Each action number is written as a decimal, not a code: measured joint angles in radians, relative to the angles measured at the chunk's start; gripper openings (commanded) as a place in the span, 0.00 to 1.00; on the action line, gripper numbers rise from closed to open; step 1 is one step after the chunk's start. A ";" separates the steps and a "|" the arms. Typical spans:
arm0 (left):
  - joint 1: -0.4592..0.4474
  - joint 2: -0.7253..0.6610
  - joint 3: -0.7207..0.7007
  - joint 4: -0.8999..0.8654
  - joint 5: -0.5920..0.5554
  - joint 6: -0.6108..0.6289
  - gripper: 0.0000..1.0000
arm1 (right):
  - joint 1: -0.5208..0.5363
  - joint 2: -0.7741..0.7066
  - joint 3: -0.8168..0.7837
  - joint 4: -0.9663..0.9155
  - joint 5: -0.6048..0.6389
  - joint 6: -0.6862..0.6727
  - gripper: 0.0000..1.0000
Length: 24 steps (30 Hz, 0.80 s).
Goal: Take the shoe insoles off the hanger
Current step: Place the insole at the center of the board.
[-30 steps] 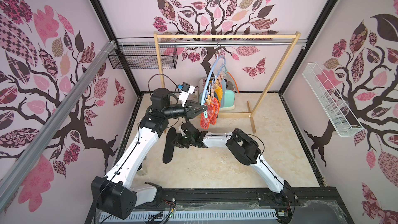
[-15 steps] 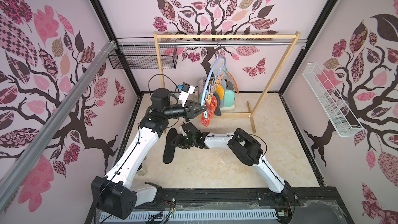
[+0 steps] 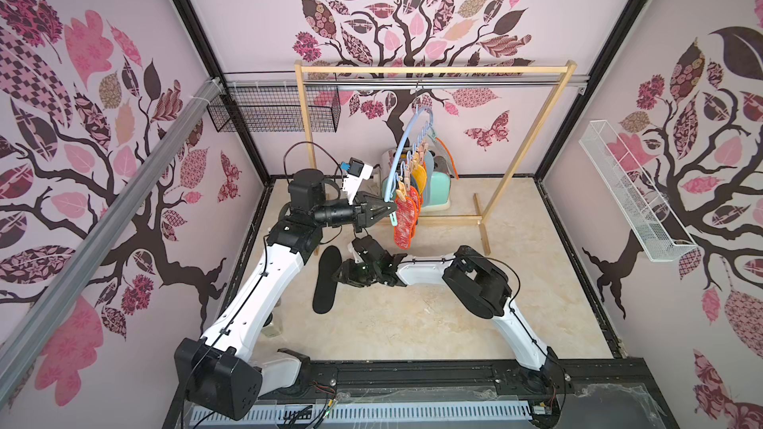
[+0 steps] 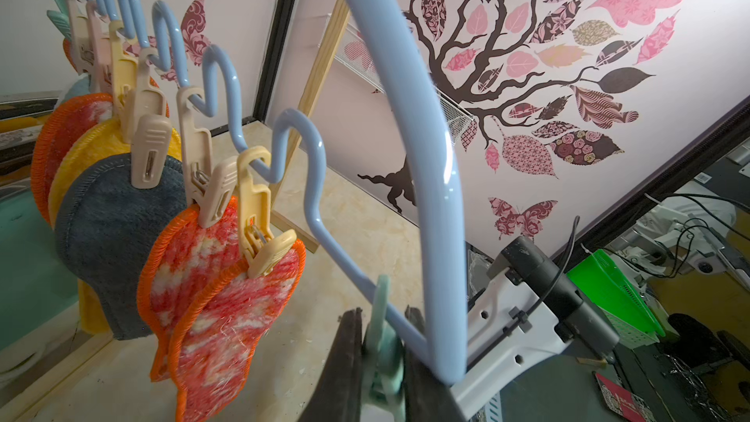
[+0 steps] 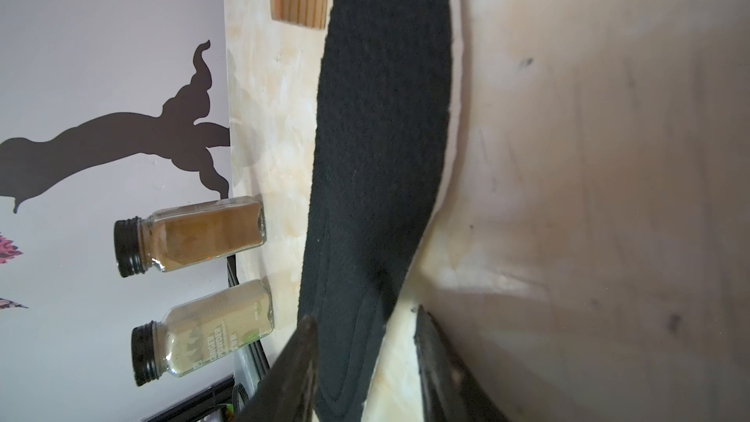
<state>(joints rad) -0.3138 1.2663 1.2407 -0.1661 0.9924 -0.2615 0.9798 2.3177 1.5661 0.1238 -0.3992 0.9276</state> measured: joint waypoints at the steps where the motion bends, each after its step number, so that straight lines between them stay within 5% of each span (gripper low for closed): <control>1: 0.000 -0.002 0.000 0.000 0.000 0.000 0.00 | 0.001 0.004 0.010 -0.004 -0.005 0.002 0.37; 11: 0.000 -0.010 -0.002 0.000 0.000 0.000 0.00 | 0.010 0.080 0.084 0.020 -0.048 0.039 0.30; 16: 0.000 -0.010 -0.007 0.000 0.000 0.000 0.00 | 0.010 0.079 0.080 0.036 -0.050 0.032 0.38; 24: 0.000 -0.011 -0.007 0.001 0.000 0.000 0.00 | 0.010 -0.021 -0.091 0.090 -0.023 -0.020 0.39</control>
<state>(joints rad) -0.3138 1.2552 1.2339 -0.1654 0.9920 -0.2611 0.9897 2.2967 1.4750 0.2142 -0.4217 0.9073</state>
